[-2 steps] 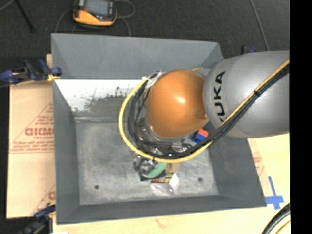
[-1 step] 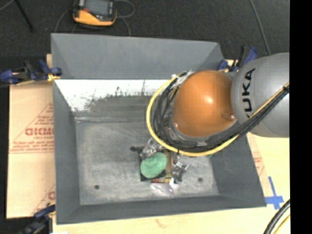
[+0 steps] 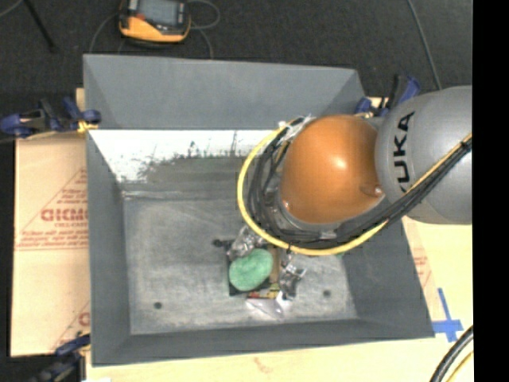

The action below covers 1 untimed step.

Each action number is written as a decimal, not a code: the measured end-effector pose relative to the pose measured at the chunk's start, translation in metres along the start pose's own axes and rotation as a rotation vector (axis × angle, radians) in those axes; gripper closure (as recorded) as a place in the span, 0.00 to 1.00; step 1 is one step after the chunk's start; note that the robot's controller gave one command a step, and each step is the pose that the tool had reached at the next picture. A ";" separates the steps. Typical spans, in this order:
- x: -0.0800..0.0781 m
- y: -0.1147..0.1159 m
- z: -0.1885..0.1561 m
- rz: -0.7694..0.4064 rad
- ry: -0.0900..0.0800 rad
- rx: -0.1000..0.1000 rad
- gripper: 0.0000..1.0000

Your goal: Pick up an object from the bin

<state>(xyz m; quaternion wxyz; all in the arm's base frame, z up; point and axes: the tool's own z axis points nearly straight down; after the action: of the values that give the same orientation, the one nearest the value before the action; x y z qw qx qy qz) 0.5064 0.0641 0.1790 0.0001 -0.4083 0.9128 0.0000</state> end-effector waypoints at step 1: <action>-0.011 -0.046 0.085 -0.406 -0.006 0.008 1.00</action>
Offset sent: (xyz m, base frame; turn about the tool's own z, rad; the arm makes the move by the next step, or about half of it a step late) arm 0.0000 0.0000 0.0000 0.0000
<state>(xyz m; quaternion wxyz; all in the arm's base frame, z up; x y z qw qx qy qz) 0.5476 0.0419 0.0935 0.0046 -0.5841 0.8117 -0.0025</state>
